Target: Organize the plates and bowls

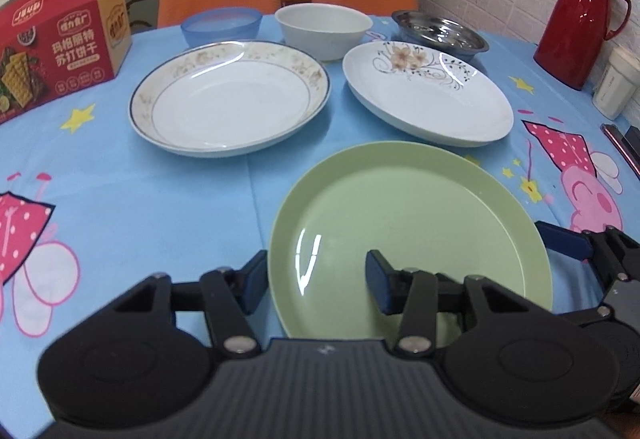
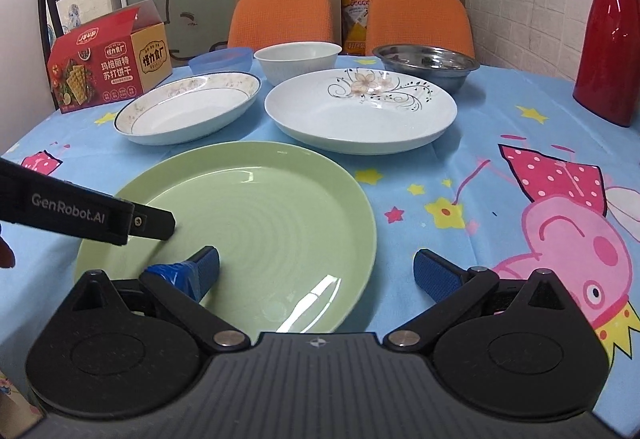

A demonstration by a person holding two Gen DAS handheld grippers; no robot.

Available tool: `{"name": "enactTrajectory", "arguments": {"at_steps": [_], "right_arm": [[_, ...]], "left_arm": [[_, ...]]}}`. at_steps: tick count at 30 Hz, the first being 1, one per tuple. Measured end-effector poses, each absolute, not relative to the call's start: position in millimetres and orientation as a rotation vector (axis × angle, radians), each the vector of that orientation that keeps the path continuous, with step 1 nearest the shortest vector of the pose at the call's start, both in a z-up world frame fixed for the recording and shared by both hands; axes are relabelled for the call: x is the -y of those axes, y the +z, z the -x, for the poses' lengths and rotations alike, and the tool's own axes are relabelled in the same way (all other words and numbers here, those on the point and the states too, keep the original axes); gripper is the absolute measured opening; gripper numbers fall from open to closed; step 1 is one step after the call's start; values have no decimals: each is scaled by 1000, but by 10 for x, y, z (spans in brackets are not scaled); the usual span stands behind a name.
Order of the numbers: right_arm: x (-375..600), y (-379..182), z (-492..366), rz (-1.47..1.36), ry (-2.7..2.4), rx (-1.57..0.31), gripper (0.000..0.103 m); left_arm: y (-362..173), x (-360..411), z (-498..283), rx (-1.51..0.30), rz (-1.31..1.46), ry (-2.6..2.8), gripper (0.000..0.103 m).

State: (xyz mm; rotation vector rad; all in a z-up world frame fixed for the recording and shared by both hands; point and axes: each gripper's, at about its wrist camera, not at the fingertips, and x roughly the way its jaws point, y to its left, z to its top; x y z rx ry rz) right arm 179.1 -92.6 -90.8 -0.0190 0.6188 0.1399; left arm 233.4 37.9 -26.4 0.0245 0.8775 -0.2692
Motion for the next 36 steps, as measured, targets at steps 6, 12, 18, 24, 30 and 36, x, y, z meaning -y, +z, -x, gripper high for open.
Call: {"name": "enactTrajectory", "arguments": {"at_steps": [6, 12, 18, 24, 30, 36], "right_arm": [[818, -921, -1786, 29, 165, -596, 88], [678, -781, -1719, 20, 159, -580, 88], [258, -741, -1695, -3, 231, -590, 89], [-176, -799, -1764, 31, 313, -614, 89], [-289, -893, -1833, 82, 295, -636, 90], [-123, -802, -1839, 39, 318, -654, 88]], "left_arm": [[-259, -358, -2332, -876, -22, -249, 46], [-127, -560, -2282, -869, 15, -221, 44], [-75, -1019, -2099, -860, 12, -103, 44], [-155, -1426, -2068, -869, 49, -30, 43], [-271, -1486, -2153, -861, 77, -51, 43], [-239, -1593, -2173, -835, 154, -98, 65]]}}
